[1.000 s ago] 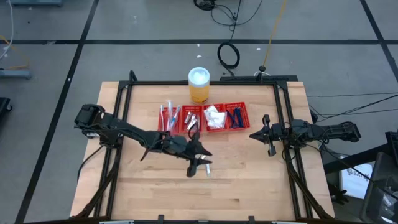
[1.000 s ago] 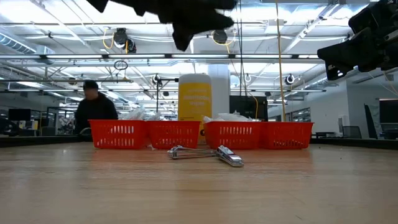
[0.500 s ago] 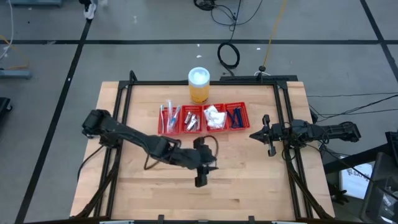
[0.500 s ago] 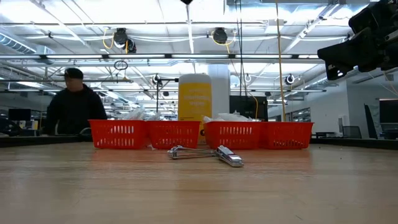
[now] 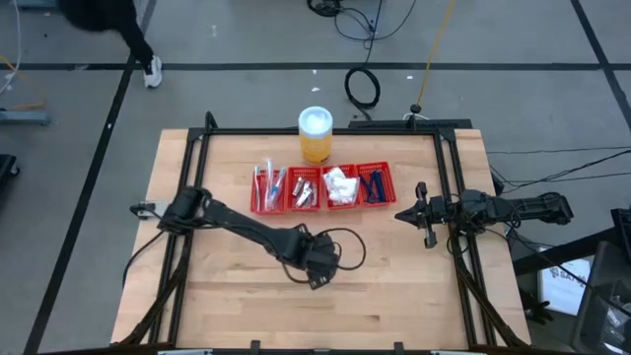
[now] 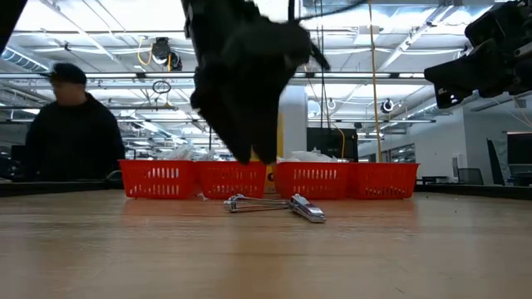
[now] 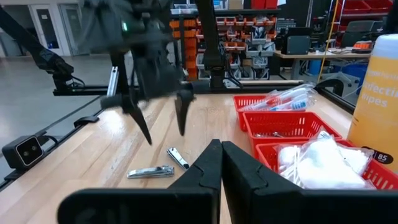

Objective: Pick & Place Travel size toiletries
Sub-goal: Put the silver nail clippers into the middle left red basket

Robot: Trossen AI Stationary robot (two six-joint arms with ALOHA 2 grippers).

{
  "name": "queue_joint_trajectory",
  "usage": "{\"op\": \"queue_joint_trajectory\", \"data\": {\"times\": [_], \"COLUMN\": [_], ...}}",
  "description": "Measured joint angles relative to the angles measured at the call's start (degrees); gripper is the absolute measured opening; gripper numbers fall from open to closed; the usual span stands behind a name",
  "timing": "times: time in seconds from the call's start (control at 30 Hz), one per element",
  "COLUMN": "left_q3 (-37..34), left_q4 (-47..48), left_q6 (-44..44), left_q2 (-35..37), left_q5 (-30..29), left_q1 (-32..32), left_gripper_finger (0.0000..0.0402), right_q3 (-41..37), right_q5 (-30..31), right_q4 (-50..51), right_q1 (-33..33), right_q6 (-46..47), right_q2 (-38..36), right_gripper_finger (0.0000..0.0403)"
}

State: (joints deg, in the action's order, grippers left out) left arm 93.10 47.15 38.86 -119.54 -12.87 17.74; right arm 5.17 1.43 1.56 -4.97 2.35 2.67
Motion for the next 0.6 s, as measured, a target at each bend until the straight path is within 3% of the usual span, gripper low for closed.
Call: {"op": "queue_joint_trajectory", "data": {"times": [0.4, 0.6], "left_q3": [0.0, 0.0], "left_q4": [2.3, 3.4], "left_q6": [4.6, 6.7], "left_q2": [-4.5, -5.9], "left_q5": [1.1, 6.7], "left_q1": [-3.6, -5.0], "left_gripper_finger": [0.0278, 0.0278], "right_q3": [0.0, 0.0], "right_q5": [0.0, 0.0], "right_q4": [-0.1, -0.1], "right_q1": [0.0, 0.0], "right_q6": [0.2, 0.2], "right_q2": [0.0, 0.0], "right_gripper_finger": [0.0000, 0.0000]}}
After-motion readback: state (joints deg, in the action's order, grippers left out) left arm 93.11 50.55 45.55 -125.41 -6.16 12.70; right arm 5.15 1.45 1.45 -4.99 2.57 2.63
